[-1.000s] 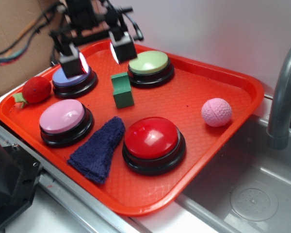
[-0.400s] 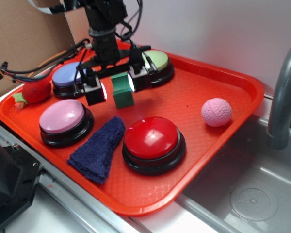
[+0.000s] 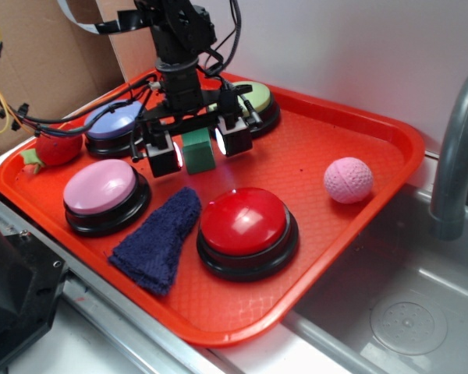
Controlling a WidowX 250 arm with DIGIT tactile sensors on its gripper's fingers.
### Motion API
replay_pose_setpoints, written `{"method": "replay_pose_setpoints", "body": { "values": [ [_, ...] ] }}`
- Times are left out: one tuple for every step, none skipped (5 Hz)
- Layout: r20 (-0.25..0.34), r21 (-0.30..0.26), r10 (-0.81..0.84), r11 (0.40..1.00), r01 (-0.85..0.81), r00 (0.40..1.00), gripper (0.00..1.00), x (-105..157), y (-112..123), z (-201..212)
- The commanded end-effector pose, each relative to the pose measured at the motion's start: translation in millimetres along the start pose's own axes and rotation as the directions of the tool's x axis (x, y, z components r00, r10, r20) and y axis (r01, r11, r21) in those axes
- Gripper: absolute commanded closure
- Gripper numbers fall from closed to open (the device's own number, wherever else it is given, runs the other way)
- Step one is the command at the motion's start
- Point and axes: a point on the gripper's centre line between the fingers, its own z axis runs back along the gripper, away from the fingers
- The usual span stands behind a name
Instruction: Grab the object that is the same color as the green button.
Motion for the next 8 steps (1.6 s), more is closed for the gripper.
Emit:
{"method": "replay_pose_setpoints", "body": {
  "values": [
    [0.023,-0.056,-0.035,0.998,0.037,0.999,1.00,7,2,11],
    [0.021,-0.071,-0.058,0.996,0.060,0.998,1.00,7,5,16],
    [0.012,-0.044,-0.211,0.976,0.212,0.977,1.00,2,13,44],
    [0.047,0.033,-0.377,0.926,0.376,0.925,1.00,1,8,80],
    [0.018,0.097,-0.548,0.833,0.544,0.836,1.00,-1,4,103],
    [0.002,0.119,-0.693,0.716,0.688,0.721,1.00,-4,6,119],
    [-0.004,0.120,-0.781,0.620,0.776,0.624,1.00,-7,10,127],
    [-0.020,0.054,-0.821,0.569,0.821,0.570,1.00,-11,15,129]
  ]
}}
